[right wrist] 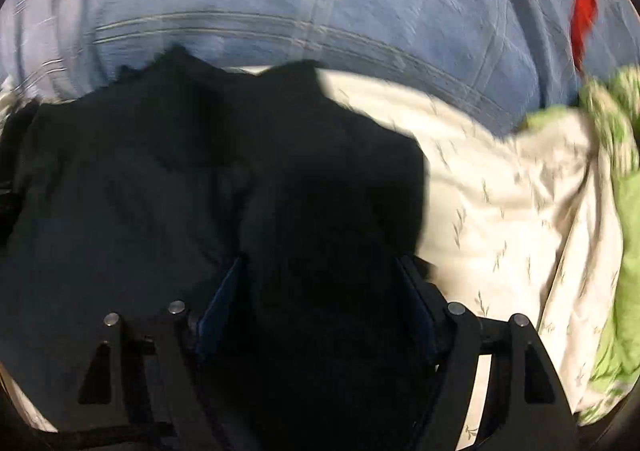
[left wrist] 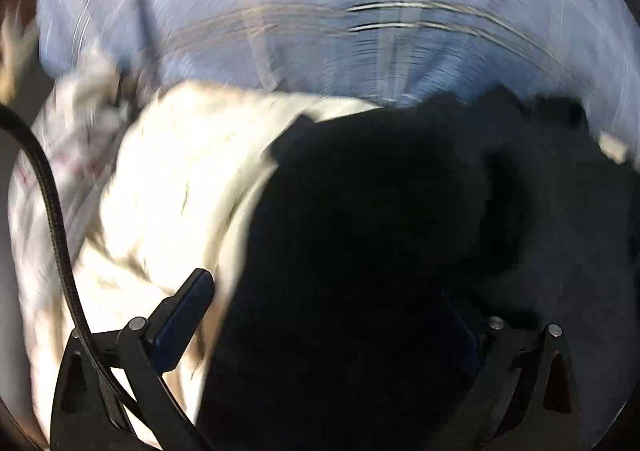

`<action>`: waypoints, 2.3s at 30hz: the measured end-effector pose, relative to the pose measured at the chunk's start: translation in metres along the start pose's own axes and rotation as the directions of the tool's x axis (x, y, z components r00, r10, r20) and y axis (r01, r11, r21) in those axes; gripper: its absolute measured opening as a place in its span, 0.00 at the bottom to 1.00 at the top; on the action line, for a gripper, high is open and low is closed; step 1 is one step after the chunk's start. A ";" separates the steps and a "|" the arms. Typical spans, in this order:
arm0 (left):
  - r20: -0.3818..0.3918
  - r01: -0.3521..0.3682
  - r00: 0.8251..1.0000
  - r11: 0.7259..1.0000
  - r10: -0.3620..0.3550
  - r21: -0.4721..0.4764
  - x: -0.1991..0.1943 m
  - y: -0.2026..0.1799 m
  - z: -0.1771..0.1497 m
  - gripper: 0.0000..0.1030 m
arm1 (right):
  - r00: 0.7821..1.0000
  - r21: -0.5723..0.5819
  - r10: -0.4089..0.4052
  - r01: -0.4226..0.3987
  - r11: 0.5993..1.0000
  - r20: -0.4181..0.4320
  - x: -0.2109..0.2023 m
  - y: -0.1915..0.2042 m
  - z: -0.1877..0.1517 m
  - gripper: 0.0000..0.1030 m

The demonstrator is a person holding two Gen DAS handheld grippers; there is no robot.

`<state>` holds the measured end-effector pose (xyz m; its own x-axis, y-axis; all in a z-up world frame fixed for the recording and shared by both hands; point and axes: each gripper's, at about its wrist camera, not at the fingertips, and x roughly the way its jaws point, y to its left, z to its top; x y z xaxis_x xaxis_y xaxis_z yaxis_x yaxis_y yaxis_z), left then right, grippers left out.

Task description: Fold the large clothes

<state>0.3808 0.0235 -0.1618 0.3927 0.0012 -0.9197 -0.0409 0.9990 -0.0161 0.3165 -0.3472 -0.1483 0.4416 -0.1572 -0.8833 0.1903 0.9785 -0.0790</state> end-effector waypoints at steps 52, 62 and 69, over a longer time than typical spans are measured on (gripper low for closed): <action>0.126 0.204 0.967 0.968 -0.223 0.146 -0.033 -0.069 0.018 0.99 | 0.953 0.013 0.270 -0.275 0.961 0.138 -0.031 0.050 -0.001 0.44; 0.071 -0.055 0.996 0.996 0.059 -0.064 0.013 0.033 0.031 1.00 | 0.976 0.018 0.210 -0.211 0.977 0.064 0.000 0.061 -0.003 0.44; 0.246 0.066 0.967 0.998 -0.067 0.009 -0.079 -0.001 0.003 1.00 | 0.962 0.030 0.209 -0.218 0.976 0.176 -0.035 0.044 -0.019 0.64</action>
<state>0.3526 0.0228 -0.0881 0.6083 -0.0545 -0.7918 -0.0062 0.9973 -0.0734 0.2926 -0.2965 -0.1299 0.6191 0.0299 -0.7848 0.1157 0.9849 0.1288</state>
